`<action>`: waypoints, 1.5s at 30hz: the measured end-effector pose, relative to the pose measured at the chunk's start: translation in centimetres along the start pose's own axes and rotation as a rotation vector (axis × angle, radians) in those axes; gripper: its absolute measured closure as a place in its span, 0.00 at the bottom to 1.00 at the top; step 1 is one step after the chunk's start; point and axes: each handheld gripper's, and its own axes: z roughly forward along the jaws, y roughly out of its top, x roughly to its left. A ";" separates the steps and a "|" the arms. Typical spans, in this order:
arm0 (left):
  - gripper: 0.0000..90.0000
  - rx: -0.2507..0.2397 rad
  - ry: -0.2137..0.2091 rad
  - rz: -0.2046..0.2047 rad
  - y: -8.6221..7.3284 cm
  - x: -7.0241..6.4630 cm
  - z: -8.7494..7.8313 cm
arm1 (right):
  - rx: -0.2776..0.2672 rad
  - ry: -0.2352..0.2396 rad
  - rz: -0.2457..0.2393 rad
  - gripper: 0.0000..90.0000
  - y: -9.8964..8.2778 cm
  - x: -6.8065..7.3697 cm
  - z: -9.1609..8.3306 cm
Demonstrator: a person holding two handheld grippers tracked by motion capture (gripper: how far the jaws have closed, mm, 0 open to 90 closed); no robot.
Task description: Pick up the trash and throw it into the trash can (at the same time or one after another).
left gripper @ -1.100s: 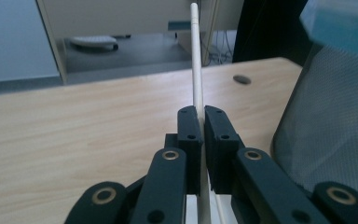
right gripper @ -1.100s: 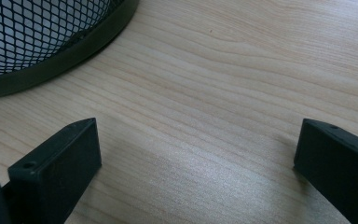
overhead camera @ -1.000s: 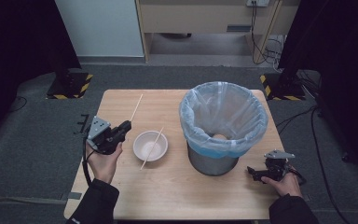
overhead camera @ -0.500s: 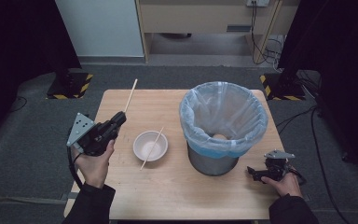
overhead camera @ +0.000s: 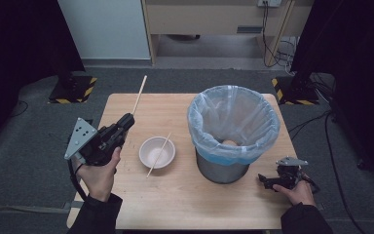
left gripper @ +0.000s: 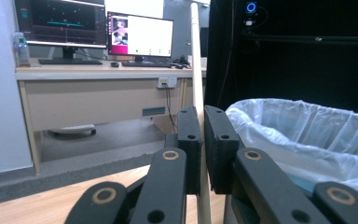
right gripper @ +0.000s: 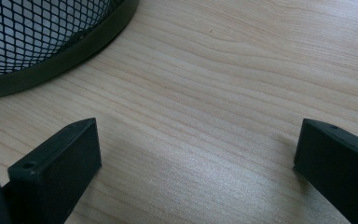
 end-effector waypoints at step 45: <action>0.95 -0.082 -0.169 0.040 5.1 -7.5 10.1 | -0.002 0.000 0.007 0.01 0.0 0.1 0.0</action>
